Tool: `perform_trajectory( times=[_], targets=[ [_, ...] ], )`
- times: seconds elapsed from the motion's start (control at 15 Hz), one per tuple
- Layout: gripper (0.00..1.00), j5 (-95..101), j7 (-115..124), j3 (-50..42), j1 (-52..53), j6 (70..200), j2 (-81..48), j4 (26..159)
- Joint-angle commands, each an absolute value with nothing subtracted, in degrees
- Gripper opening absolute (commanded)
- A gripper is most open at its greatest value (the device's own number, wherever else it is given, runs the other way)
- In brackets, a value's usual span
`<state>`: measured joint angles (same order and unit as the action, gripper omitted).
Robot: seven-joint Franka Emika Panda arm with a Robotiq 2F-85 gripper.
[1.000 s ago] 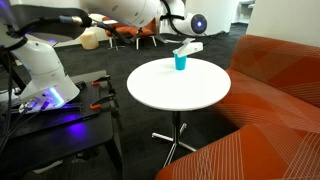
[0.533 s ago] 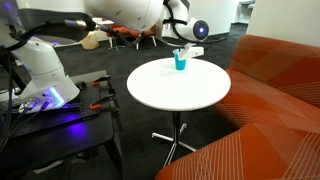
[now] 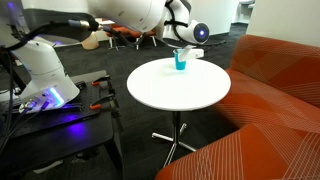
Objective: Put the pen in the cup
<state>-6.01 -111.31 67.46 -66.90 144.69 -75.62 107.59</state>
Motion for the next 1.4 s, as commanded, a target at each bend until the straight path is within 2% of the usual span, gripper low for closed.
perform_trajectory(
  times=[0.0,0.27,0.33,0.87,1.33],
  targets=[
    [0.66,-7.65,-111.96,67.28,-66.24,143.37,-74.52,106.89],
    [0.96,-7.47,-112.15,67.75,-66.55,143.84,-73.95,107.9],
    [0.99,-7.35,-112.19,67.98,-66.68,144.21,-73.58,108.43],
    [1.0,-6.45,-111.34,71.1,-67.84,146.39,-68.79,113.88],
    [1.0,-5.44,-108.35,74.04,-69.71,151.66,-58.31,121.82]
  ],
)
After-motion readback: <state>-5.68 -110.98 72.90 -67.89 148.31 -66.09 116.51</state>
